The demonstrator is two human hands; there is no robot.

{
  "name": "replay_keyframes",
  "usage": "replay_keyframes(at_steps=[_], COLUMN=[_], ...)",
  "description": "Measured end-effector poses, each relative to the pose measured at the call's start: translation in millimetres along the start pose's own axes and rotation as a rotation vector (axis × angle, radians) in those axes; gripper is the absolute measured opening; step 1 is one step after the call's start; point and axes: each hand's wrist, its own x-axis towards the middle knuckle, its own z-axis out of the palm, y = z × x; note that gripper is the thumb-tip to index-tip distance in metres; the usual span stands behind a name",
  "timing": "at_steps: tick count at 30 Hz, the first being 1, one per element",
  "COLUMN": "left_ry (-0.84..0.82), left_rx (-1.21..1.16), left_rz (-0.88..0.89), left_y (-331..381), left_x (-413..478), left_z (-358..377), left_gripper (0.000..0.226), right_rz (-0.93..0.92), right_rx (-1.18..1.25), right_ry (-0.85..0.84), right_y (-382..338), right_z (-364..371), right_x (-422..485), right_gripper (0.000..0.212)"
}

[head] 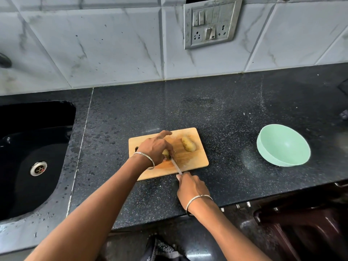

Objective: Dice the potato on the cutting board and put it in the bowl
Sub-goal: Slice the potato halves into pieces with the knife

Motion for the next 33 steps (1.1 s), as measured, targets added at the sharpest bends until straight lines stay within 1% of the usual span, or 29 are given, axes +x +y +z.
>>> replay_keyframes(at_steps=[4, 7, 9, 11, 13, 15, 17, 20, 22, 29, 33], left_ry=[0.044, 0.135, 0.228, 0.31, 0.376, 0.416, 0.437, 0.457, 0.464, 0.442, 0.431], left_rx=[-0.044, -0.114, -0.167, -0.243, -0.3, -0.339, -0.349, -0.343, -0.365, -0.468, -0.472], left_rz=[0.002, 0.018, 0.007, -0.046, -0.137, -0.231, -0.299, -0.318, -0.319, -0.35, -0.346], left_y=[-4, -8, -10, -11, -8, -5, -2, -1, -1, -5, -8], left_x=[-3, -10, -15, -22, -27, -30, -31, -33, -32, -27, -25], left_z=[6, 15, 23, 29, 35, 41, 46, 51, 52, 52, 50], left_gripper=[0.028, 0.03, 0.046, 0.061, 0.063, 0.058, 0.048, 0.032, 0.027, 0.022, 0.021], right_rz=[0.016, 0.014, 0.003, -0.019, -0.04, -0.053, -0.051, -0.041, -0.035, 0.011, 0.031], right_rx=[-0.024, -0.086, -0.079, -0.043, 0.003, 0.03, 0.036, 0.038, 0.035, 0.036, 0.029], right_ry=[-0.125, -0.187, -0.173, -0.103, -0.025, 0.001, -0.013, -0.025, -0.02, -0.028, -0.052], right_y=[21, 40, 46, 42, 31, 17, 7, -1, -2, -12, -28], right_z=[-25, -49, -58, -58, -52, -41, -30, -21, -18, -16, -10], right_x=[-20, -24, -20, -14, -9, -7, -7, -7, -7, -1, 21], right_gripper=[0.039, 0.038, 0.038, 0.04, 0.041, 0.043, 0.044, 0.043, 0.042, 0.038, 0.037])
